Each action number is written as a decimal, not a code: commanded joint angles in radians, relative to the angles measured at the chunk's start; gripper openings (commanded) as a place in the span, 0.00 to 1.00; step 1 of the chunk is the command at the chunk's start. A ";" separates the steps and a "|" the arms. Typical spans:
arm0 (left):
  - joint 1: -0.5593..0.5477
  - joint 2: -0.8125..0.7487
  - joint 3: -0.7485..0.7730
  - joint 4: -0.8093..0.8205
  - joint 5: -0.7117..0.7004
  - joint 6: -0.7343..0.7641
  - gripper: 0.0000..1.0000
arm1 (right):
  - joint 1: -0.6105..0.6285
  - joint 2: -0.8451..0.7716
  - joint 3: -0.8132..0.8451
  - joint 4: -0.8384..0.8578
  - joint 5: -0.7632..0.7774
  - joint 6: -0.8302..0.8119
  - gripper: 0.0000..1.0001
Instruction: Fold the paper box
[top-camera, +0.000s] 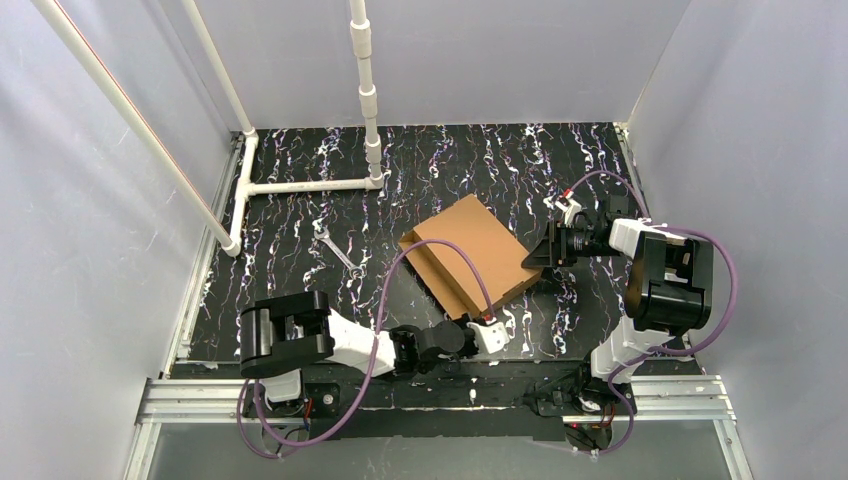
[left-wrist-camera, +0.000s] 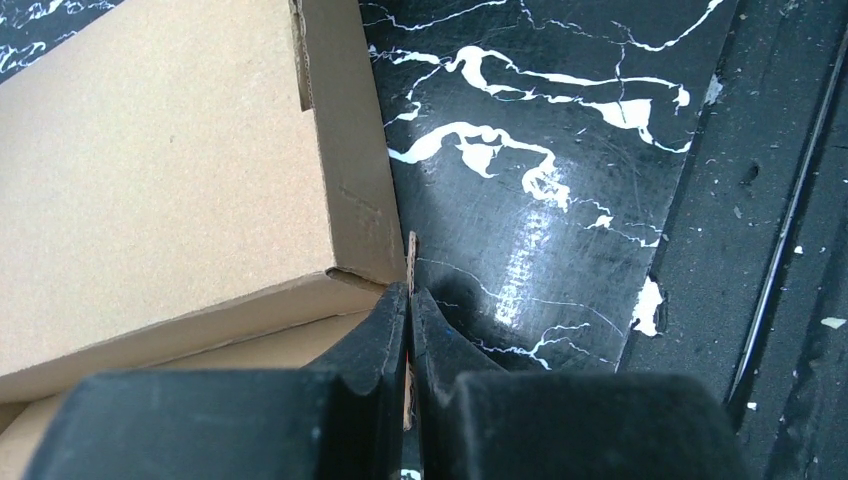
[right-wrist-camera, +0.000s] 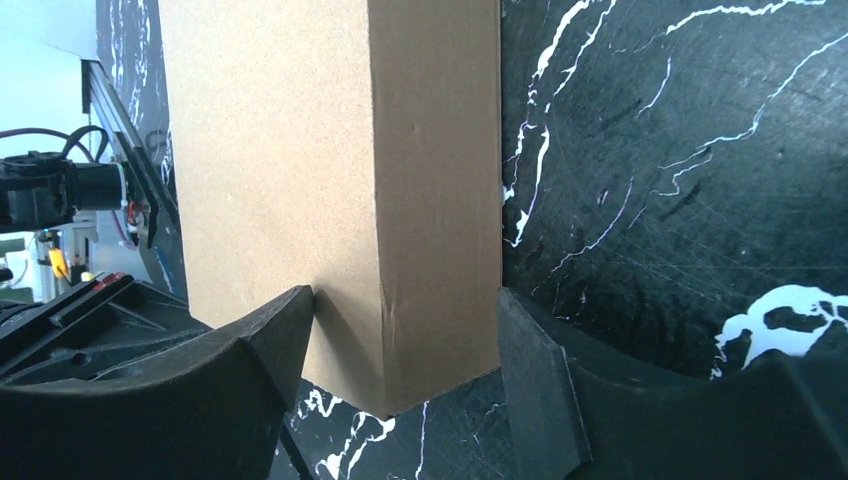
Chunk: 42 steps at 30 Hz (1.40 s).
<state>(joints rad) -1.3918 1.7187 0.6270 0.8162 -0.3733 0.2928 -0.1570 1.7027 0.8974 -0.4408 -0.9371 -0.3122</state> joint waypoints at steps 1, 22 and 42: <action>0.010 -0.048 -0.033 -0.003 -0.030 -0.050 0.00 | -0.003 -0.021 -0.015 0.053 0.072 0.022 0.73; 0.016 -0.061 -0.094 0.090 -0.088 -0.146 0.00 | -0.004 -0.015 -0.022 0.074 0.130 0.047 0.69; 0.048 -0.085 -0.099 0.095 -0.085 -0.247 0.00 | -0.001 -0.006 -0.019 0.070 0.148 0.047 0.69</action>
<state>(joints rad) -1.3502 1.6848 0.5465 0.9031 -0.4286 0.0689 -0.1558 1.7012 0.8860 -0.4152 -0.9192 -0.2367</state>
